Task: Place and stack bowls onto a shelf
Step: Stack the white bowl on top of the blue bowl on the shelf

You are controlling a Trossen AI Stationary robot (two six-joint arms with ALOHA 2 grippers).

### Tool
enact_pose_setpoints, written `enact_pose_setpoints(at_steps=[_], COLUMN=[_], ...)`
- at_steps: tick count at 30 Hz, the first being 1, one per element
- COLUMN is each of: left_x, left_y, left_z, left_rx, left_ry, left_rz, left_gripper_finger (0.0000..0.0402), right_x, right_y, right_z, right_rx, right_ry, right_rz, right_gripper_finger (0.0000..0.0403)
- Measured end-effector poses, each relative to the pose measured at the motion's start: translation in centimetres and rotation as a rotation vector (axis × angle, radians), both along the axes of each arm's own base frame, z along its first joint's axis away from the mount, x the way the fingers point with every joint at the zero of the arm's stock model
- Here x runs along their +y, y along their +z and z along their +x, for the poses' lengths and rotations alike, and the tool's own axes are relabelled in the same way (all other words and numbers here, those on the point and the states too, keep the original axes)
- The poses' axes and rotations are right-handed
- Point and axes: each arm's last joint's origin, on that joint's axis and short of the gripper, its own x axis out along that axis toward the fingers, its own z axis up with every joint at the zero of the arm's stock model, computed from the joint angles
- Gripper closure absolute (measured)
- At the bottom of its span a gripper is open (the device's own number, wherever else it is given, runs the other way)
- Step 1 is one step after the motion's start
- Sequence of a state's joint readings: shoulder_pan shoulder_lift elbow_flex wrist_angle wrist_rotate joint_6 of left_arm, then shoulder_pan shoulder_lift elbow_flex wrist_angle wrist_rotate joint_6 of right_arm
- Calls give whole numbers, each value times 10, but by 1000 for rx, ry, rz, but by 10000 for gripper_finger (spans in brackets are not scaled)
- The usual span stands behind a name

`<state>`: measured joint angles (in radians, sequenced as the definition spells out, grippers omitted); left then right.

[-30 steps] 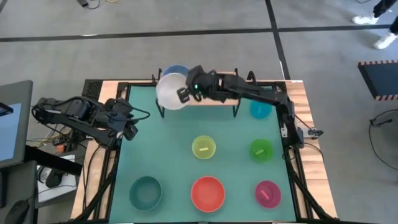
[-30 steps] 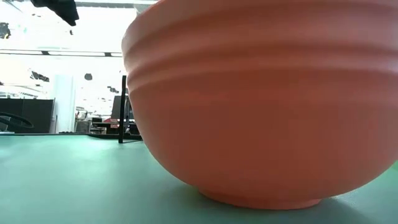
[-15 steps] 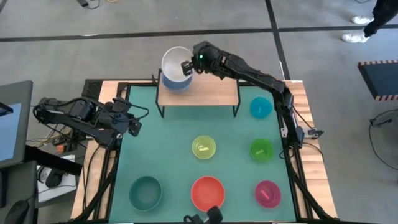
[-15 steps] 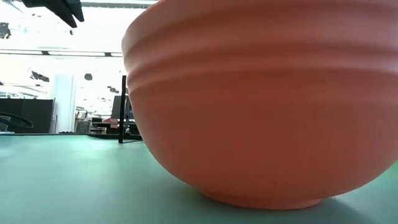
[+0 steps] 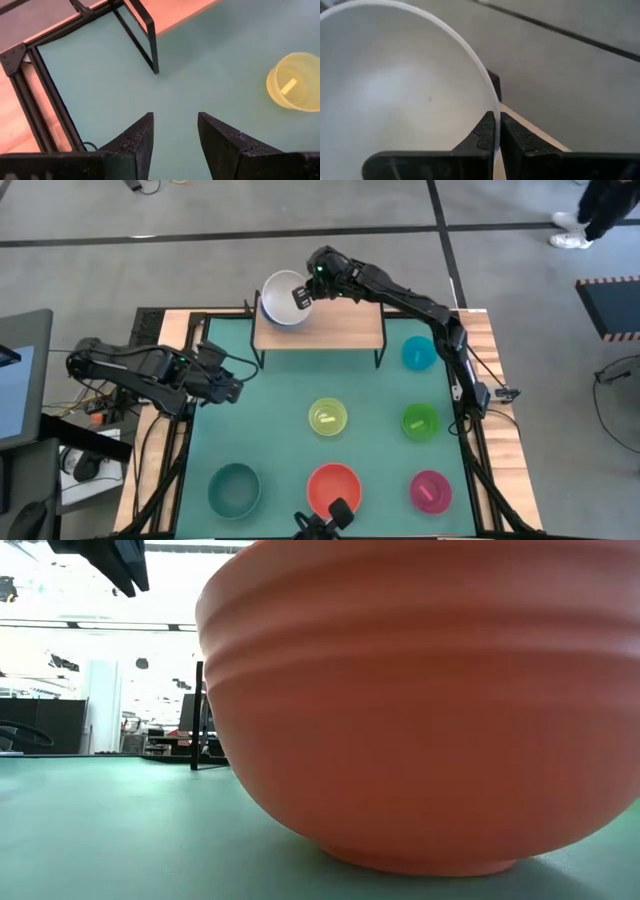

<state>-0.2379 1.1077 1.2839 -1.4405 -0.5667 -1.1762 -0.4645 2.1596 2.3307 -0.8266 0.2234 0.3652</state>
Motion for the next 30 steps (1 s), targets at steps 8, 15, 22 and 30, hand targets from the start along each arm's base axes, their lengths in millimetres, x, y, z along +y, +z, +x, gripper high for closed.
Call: enact_pose_setpoints(at_steps=[8,15,22,30], left_x=[-2,-2,-2,-3], left_y=[-4,-3,-3,-4], left_z=[6,7,7,7], left_rx=[14,-5,-6,-2], left_ry=[14,24,24,21], left_rz=[-24,-32,-32,-47], left_gripper_finger=[265,265,265,265], right_x=[0,-4,-2,6], right_y=[0,-1,1,-7], right_z=[4,2,0,1], right_rx=[-19,-44,-46,21], right_ry=[9,44,58,66], right_rz=[-15,35,49,91], right_gripper_finger=[345,297,260,278])
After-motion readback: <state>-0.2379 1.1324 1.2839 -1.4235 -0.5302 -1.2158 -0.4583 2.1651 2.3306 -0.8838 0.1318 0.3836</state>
